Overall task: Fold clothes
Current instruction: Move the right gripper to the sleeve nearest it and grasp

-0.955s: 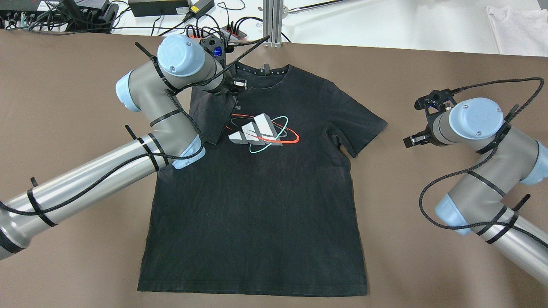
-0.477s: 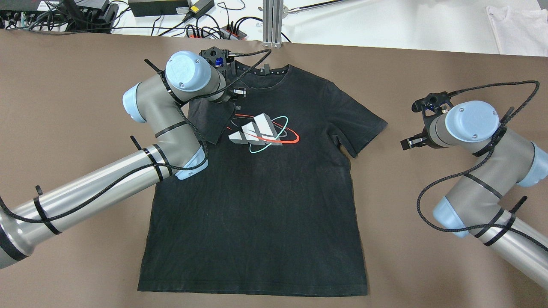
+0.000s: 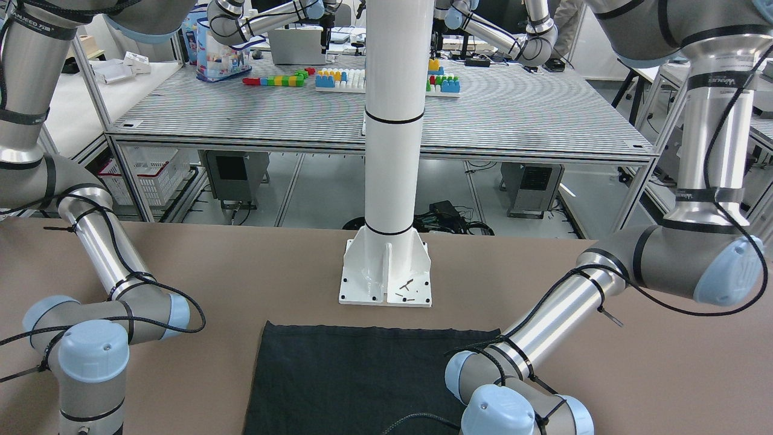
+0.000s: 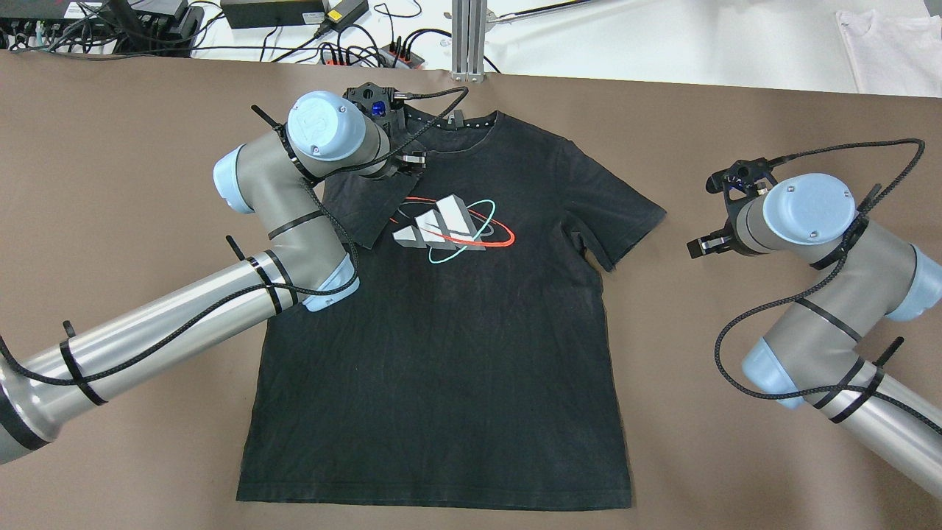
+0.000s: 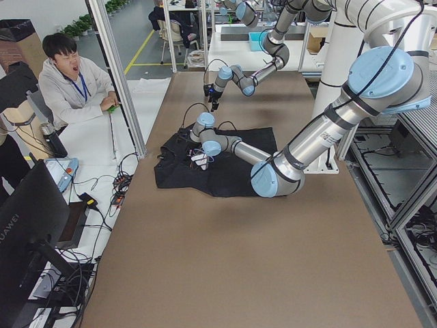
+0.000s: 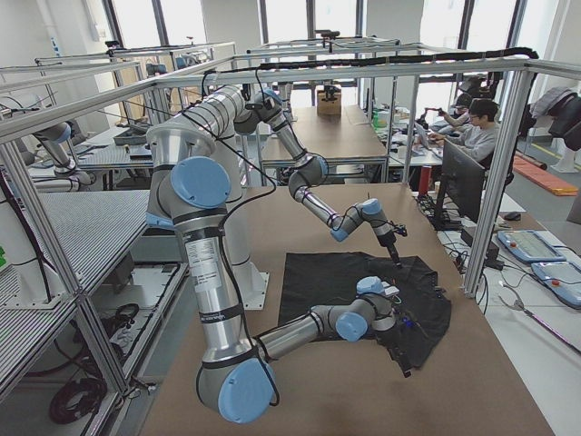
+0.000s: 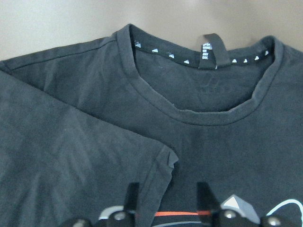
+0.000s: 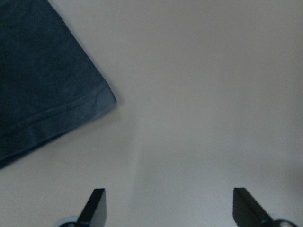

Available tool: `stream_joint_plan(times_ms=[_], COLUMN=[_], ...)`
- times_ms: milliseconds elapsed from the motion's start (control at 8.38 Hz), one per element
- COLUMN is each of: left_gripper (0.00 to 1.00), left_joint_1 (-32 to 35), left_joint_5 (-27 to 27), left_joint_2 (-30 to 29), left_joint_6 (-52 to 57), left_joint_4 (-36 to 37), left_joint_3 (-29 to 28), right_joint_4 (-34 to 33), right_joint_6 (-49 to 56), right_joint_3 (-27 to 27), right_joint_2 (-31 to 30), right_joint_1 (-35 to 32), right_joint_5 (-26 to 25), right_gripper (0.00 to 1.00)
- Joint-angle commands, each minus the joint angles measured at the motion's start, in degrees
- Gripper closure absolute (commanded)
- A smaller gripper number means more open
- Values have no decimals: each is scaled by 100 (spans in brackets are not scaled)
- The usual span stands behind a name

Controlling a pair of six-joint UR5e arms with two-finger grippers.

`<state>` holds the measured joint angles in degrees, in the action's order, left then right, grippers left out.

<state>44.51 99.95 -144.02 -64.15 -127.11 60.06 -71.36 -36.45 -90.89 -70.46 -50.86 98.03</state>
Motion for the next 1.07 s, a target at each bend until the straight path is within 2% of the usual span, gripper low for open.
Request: stream_joint_plan(times_ms=[0,119,239,477,597,835,955], left_gripper=[0,0,0,0,0,0,0], left_joint_1=[-4,-21,-39,-57,-57,-57,-65], left_joint_5=[16,7,7,-19,-28,-37,-46], left_joint_2=[14,15,23,32,41,50,59], left_joint_6=[-10,-19,-19,-27,-19,-19,-27], left_joint_4=[-7,-7,-16,-16,-16,-16,-16], left_joint_3=[24,24,24,32,32,32,32], right_joint_4=[1204,1691,1748,2019,2125,2799,3020], right_joint_6=[-913,-1108,-1432,-1873,-2223,-2462,-2473], right_joint_3=[1296,1737,1907,1970,1996,2267,2391], right_joint_2=[741,909,1059,1060,1060,982,964], right_joint_1=[-3,-3,6,6,6,6,6], right_joint_5=[49,76,76,76,76,76,59], right_gripper=[6,6,7,14,24,24,29])
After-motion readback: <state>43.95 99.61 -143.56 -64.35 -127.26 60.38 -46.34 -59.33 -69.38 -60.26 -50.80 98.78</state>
